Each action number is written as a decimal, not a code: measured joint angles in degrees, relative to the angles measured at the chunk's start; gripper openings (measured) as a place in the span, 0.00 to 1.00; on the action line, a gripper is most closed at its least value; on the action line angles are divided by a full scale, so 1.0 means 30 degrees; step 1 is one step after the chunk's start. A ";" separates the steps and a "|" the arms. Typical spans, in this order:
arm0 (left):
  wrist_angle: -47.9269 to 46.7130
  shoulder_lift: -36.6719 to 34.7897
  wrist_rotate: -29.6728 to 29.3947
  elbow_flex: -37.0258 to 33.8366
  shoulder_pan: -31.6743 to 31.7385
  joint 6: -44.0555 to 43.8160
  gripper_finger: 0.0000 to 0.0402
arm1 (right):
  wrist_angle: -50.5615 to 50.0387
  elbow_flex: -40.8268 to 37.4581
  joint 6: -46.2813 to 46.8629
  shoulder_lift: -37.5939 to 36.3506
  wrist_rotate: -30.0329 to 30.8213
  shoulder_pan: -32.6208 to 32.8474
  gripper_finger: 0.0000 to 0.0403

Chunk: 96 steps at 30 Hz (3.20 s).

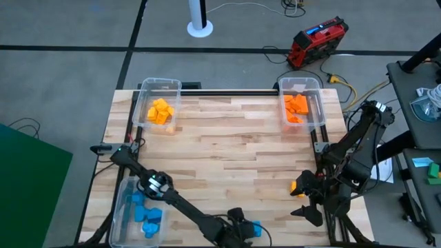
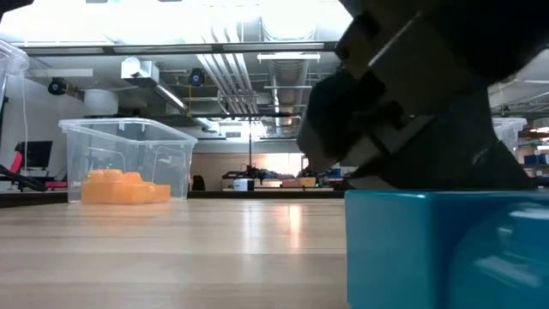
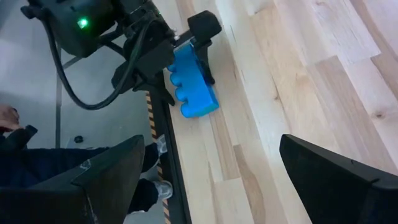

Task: Sort blocks
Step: Put the blue game piece into the bottom left transparent bin

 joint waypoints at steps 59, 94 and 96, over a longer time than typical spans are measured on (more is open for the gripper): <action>-1.7772 -1.9641 -0.0560 -1.0811 -0.8080 -1.9804 0.58 | 0.8543 0.0044 -0.7869 -0.0015 -0.2122 -1.1230 0.91; -1.7100 -2.4513 0.4593 -2.1768 -1.1106 -2.4848 0.73 | 0.9429 -0.0109 -0.6184 0.0812 -0.1462 -1.5132 0.91; -1.7089 -2.4513 0.4591 -2.1573 -1.1106 -2.4718 0.73 | 0.9414 -0.0124 -0.5957 0.1067 -0.1462 -1.5125 0.91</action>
